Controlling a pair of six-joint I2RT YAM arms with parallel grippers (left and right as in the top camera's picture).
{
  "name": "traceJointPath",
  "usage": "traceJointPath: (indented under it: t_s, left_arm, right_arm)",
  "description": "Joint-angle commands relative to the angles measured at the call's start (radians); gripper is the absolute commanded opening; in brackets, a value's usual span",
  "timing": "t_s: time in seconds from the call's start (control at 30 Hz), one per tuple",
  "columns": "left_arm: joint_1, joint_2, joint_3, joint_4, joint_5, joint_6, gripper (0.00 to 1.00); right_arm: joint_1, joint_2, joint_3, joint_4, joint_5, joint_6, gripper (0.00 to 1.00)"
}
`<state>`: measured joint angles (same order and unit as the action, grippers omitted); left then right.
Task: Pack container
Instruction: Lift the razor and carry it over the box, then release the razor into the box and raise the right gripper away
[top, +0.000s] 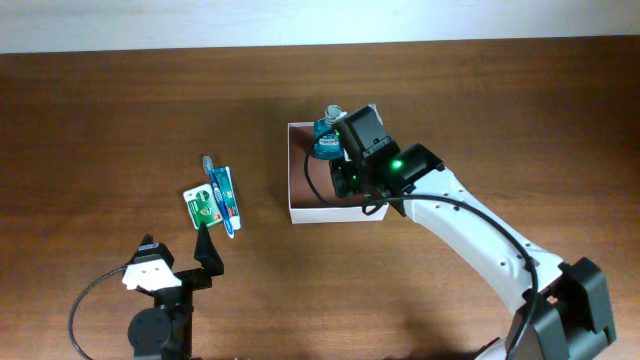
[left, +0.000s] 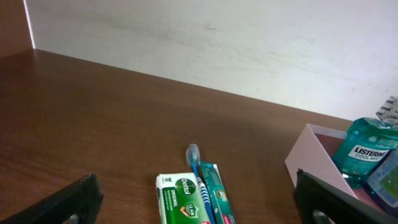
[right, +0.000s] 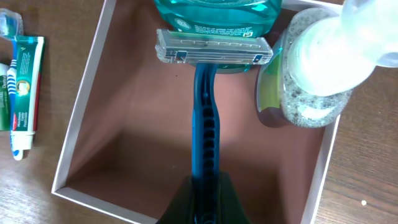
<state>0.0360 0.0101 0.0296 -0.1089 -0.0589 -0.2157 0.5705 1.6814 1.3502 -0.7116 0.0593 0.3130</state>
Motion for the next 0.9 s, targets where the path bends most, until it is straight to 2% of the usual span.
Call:
traceJointPath:
  t_s: [0.0,0.07,0.23,0.4,0.57,0.7,0.77,0.87]
  left_arm:
    - [0.006,-0.004,-0.008,0.007,0.000,0.020,0.99]
    - [0.006,-0.004,-0.008,0.007,0.000,0.020,0.99]
    - [0.006,-0.004,-0.008,0.007,0.000,0.020,0.99]
    - [0.006,-0.004,-0.008,0.007,0.000,0.020,0.99]
    - [0.006,-0.004,-0.008,0.007,0.000,0.020,0.99]
    - [0.006,-0.004,-0.008,0.007,0.000,0.020,0.99]
    - [0.006,-0.004,-0.008,0.007,0.000,0.020,0.99]
    - [0.006,-0.004,-0.008,0.007,0.000,0.020,0.99]
  right_arm:
    - [0.005,0.006,0.007,0.006,-0.003,0.005,0.29]
    - [0.005,-0.005,0.010,0.005,-0.003,0.005,0.59]
    - [0.004,-0.088,0.015,-0.018,0.012,-0.017,0.61]
    - [-0.018,-0.267,0.015,-0.115,0.230,-0.020,0.63]
    - [-0.170,-0.412,0.015,-0.218,0.286,0.018,0.64]
    - [-0.373,-0.482,0.015,-0.261,0.285,0.047,0.80]
    - [-0.470,-0.495,0.015,-0.280,0.285,0.047,1.00]
    - [-0.603,-0.492,0.014,-0.309,0.264,0.047,0.99]
